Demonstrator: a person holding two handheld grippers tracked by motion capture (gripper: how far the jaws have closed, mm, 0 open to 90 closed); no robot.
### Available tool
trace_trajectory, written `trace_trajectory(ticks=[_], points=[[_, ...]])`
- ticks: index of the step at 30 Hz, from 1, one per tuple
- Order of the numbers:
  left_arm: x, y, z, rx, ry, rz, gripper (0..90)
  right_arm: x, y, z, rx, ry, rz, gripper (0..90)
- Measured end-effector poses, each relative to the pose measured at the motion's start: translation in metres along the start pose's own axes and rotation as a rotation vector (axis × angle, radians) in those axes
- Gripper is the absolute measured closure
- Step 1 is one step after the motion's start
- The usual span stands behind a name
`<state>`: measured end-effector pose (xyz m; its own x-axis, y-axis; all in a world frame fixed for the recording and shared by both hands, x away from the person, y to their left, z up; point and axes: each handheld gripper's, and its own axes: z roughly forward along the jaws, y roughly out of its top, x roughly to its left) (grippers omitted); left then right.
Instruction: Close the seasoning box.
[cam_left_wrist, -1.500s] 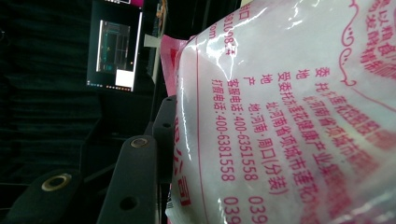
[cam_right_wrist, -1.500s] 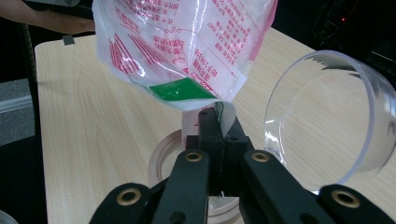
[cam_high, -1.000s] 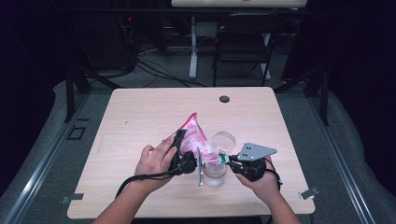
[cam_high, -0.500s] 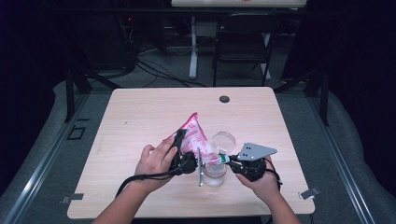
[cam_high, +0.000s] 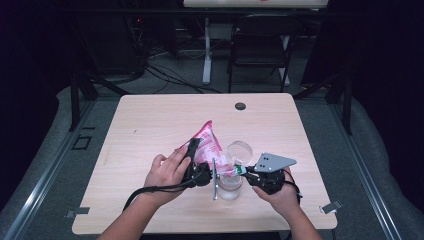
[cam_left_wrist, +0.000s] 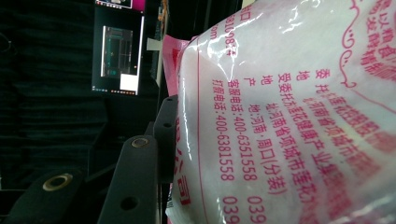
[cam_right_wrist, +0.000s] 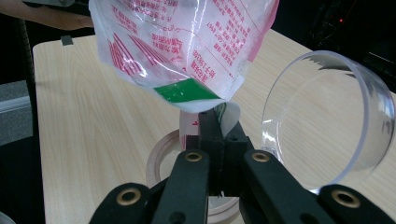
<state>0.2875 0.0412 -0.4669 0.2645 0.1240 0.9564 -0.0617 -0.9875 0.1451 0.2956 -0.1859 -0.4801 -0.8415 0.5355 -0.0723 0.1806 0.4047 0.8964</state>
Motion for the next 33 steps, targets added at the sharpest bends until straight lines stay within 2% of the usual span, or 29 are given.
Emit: trace_trajectory(ticks=[33], points=[[0.0014, 0.003, -0.0011, -0.009, 0.015, 0.016, 63.3, -0.0008, -0.0005, -0.0005, 0.001, -0.004, 0.004, 90.0]])
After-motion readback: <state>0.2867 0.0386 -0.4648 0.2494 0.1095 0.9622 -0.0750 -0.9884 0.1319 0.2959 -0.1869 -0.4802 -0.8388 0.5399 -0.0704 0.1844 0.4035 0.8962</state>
